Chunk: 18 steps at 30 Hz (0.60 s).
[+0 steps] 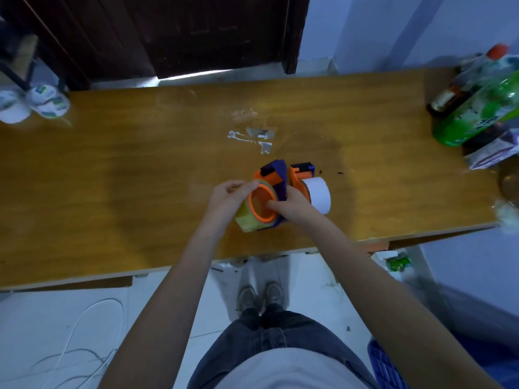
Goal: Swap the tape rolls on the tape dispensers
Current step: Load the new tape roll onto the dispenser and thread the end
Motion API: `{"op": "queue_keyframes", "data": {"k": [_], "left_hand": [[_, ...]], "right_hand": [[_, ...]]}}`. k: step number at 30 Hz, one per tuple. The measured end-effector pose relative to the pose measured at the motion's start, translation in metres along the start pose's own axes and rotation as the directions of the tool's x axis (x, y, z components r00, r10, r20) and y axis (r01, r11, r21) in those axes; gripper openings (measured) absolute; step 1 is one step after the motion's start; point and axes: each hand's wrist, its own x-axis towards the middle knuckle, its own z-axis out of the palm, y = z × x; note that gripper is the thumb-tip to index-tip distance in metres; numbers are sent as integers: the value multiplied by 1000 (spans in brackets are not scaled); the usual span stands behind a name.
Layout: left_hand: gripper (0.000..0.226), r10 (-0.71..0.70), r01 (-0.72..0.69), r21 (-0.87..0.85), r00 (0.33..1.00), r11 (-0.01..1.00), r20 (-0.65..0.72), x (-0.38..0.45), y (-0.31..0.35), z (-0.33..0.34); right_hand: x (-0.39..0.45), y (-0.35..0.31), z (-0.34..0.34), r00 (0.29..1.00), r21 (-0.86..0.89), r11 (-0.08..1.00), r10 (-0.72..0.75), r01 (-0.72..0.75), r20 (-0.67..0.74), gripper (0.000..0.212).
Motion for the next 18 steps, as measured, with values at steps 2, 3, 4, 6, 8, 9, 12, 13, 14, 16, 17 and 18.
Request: {"op": "queue_keyframes", "data": {"k": [2,3,4,6,8,9,12,13,14,16,17,18], "left_hand": [[37,85,-87,195,996,977,19,3,13,-1],[42,99,-100,327,995,940,17,4,20,-1],[47,99,-92,483,995,871,12,3,27,0],[52,95,-64,753,995,655,1,0,42,2],[52,107,-75,896,994,438,31,-3,53,8],[52,120,-99,925,991,367,58,-3,55,12],[47,344,-288,837,930,465,129,-6,50,18],[44,443,-386,721,888,576,122,-10,47,16],[45,518,-484,581,847,655,121,-15,44,13],[62,597,-628,478,766,614,239,-26,33,5],[73,615,-683,519,716,514,332,-31,25,1],[78,636,-733,562,651,384,415,-33,17,-2]], "right_hand": [[-2,3,4,998,79,995,51,-53,25,40],[-4,5,6,996,102,992,73,-77,43,40],[-6,7,7,994,125,988,87,-94,62,40],[-6,16,10,989,188,975,96,-116,110,41],[-8,24,12,986,226,967,91,-121,138,42],[-10,27,14,985,237,963,95,-128,143,42],[-12,33,16,986,363,921,98,-140,133,40],[-12,34,14,987,417,897,100,-144,126,38],[-12,32,13,987,461,875,102,-147,122,34],[-11,30,7,985,541,825,106,-164,136,25],[-10,30,3,985,568,806,104,-166,140,23],[-9,29,0,986,580,799,92,-158,141,21]]}}
